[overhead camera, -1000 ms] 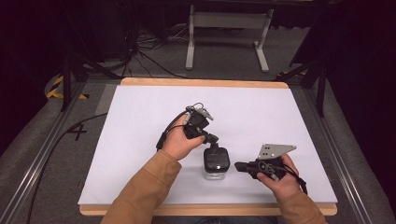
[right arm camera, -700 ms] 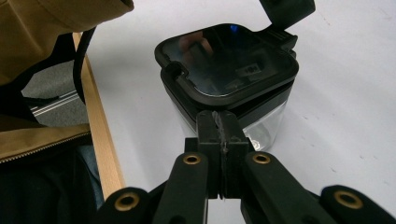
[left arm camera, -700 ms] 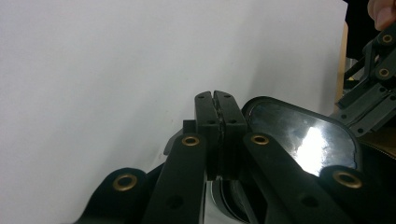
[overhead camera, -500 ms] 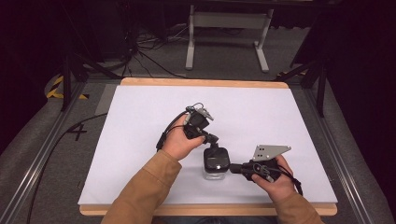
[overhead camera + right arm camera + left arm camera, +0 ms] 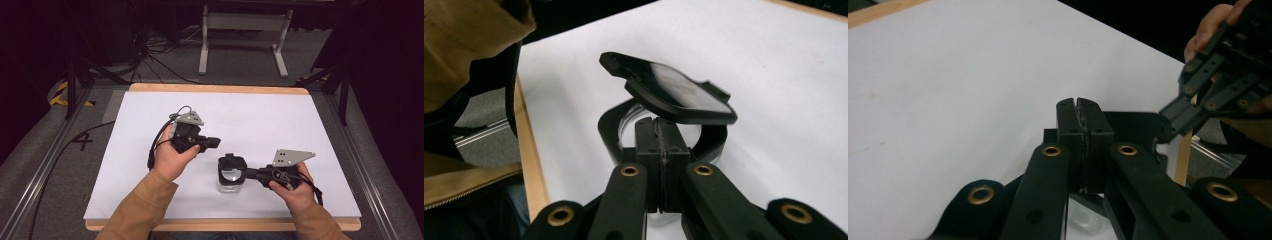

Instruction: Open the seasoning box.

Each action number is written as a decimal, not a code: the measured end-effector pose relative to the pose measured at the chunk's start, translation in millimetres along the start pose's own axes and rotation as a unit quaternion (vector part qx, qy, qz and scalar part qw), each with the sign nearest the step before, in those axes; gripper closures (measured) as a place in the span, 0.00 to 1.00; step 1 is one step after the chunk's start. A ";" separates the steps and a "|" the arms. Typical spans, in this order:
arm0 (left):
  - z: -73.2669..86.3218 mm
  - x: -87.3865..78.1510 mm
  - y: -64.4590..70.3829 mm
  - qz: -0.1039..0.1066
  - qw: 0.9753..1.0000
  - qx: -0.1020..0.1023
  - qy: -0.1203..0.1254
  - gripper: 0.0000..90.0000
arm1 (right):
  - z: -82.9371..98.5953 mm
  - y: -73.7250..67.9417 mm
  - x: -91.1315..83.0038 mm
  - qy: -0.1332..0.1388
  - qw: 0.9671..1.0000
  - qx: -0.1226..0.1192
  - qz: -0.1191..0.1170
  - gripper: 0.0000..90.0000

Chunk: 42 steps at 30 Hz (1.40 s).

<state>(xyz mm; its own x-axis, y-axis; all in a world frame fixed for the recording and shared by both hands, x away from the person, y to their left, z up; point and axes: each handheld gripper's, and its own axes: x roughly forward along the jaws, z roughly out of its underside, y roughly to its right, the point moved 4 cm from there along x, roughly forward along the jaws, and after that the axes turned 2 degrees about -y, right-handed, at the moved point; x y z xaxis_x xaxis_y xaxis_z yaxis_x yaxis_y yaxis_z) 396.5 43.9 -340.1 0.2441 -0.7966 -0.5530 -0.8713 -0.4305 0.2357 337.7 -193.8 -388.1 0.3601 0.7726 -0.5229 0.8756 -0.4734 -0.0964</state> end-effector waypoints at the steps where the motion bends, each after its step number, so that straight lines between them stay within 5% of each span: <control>1: 2.7 -3.9 1.5 -0.004 1.000 0.000 0.000 0.99 | -2.0 0.2 0.2 0.003 1.000 -0.002 0.001 1.00; 4: 12.9 -13.1 5.1 -0.029 1.000 0.000 -0.004 0.99 | -7.1 0.7 1.4 0.007 1.000 -0.005 0.003 1.00; 15: 44.1 -8.5 12.6 -0.045 0.999 -0.001 -0.013 1.00 | -22.7 7.0 8.1 0.029 1.000 -0.008 0.009 1.00; 25: 56.2 11.2 40.6 -0.010 1.000 0.011 0.017 1.00 | -30.8 10.5 10.4 0.040 0.999 -0.012 0.010 1.00; 29: 63.2 32.2 51.5 -0.015 1.000 0.021 0.017 1.00 | -30.8 11.8 11.2 0.041 0.999 -0.014 0.012 1.00; 34: 68.3 50.3 55.2 -0.010 0.999 0.028 0.012 0.99 | -31.3 13.3 10.3 0.041 0.999 -0.014 0.014 1.00; 42: 70.8 52.5 54.9 -0.021 0.999 0.036 0.008 1.00 | -31.7 15.0 9.6 0.044 0.999 -0.011 0.015 1.00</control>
<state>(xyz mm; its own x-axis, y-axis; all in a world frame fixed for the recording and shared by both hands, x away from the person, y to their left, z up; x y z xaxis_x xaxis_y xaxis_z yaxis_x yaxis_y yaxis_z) 331.3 8.4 -412.7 0.2878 -0.7848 -0.5489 -0.8881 -0.4332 0.1538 364.5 -180.0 -367.7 0.4123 0.7926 -0.4492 0.8703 -0.4884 -0.0631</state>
